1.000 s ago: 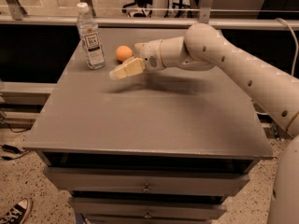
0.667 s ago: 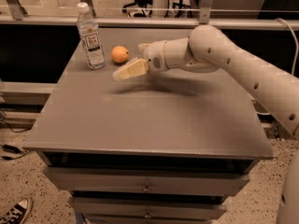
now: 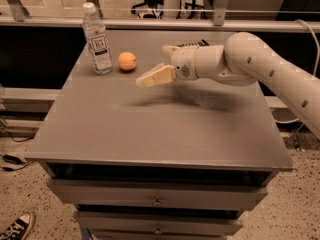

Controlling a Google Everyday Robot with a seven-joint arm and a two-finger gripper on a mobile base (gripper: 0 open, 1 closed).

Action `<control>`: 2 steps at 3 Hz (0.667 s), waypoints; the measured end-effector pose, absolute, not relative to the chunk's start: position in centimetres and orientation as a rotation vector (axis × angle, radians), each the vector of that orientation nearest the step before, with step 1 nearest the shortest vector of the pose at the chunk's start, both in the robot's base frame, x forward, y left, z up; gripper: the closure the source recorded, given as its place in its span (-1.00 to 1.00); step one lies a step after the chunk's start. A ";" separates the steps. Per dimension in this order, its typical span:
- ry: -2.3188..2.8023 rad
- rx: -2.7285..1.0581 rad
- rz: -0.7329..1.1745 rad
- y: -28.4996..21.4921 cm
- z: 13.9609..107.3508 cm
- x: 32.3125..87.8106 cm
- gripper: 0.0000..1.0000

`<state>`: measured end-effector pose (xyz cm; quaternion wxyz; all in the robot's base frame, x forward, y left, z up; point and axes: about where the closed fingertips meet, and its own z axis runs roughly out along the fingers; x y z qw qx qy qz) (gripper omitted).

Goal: Move orange near blue plastic bottle

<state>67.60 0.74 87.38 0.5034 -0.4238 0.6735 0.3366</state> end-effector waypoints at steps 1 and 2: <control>1.541 -1.014 0.763 -4.0 89.1 66.2 -1.00; 1.531 -1.014 0.742 -5.1 89.2 66.0 -1.00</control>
Offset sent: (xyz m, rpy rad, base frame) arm -0.0126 -0.0429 0.0155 0.0237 -0.0825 -0.0149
